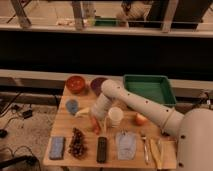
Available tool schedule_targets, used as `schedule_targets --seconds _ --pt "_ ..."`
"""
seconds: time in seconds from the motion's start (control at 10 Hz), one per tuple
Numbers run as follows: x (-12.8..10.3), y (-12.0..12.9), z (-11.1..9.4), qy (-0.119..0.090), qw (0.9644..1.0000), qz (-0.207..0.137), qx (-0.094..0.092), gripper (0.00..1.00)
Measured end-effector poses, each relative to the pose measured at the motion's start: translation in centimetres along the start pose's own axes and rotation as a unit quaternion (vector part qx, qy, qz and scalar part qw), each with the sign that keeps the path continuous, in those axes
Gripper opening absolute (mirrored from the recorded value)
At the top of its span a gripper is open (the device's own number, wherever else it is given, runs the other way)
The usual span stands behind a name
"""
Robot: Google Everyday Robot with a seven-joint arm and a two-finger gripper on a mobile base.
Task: Place pepper in table surface
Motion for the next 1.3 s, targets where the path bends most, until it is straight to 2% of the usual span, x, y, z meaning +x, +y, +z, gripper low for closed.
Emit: schedule_targets --seconds 0.6,1.3 --pt "1.8 -1.1 1.0 -0.01 0.9997 -0.02 -0.005 1.0" --pt "3.0 0.0 2.0 -0.022 0.9996 -0.015 -0.004 1.0"
